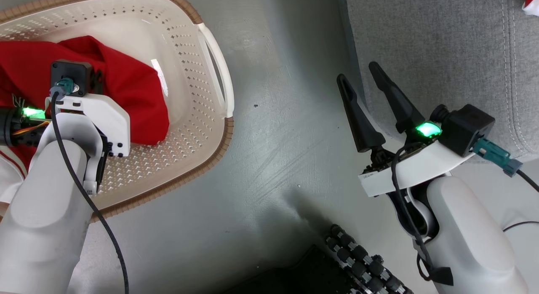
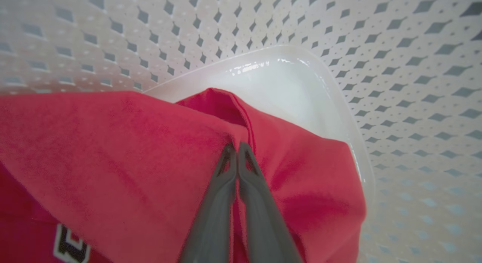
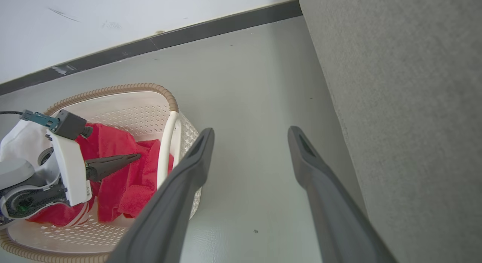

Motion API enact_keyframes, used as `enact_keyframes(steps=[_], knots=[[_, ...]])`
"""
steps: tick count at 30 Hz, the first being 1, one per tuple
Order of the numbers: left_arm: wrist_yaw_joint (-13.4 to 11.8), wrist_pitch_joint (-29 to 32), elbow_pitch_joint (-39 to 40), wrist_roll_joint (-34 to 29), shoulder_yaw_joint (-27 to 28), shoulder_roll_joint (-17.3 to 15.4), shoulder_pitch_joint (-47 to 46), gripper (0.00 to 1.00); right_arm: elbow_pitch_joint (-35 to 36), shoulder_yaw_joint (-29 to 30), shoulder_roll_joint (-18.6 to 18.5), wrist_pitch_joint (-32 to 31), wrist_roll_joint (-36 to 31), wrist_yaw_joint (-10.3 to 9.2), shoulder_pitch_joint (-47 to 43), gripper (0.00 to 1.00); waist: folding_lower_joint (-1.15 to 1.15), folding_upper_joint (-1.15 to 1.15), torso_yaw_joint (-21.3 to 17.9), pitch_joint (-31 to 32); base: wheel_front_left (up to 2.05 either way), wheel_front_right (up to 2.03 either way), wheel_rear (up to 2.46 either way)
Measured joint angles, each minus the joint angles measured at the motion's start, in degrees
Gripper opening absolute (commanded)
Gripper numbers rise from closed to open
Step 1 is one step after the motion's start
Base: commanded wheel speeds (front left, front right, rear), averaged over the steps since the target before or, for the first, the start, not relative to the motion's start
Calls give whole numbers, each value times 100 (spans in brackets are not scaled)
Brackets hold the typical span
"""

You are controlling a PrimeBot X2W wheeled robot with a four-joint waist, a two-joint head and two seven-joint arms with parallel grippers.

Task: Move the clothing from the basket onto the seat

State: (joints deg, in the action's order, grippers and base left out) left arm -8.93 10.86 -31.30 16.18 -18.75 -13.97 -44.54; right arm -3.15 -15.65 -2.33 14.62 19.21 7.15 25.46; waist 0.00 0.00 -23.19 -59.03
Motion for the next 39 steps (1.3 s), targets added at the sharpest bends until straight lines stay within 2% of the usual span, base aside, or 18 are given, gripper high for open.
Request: enact_keyframes(steps=[13,16,21,39], knots=[[12,-509,292,255,156,131,38,0,-44,183,-2,0,-167,0,219,100,0,0,177,186,0,0,0],[100,-651,341,305,198,143,54,0,-74,197,-2,0,-191,0,274,100,0,0,235,253,0,0,0],[107,-875,468,365,243,248,187,0,-126,250,-4,0,-327,0,337,100,0,0,346,391,0,0,0],[263,-1722,828,892,497,575,699,0,-513,553,-18,0,-784,0,440,100,0,0,879,1198,0,0,0]])
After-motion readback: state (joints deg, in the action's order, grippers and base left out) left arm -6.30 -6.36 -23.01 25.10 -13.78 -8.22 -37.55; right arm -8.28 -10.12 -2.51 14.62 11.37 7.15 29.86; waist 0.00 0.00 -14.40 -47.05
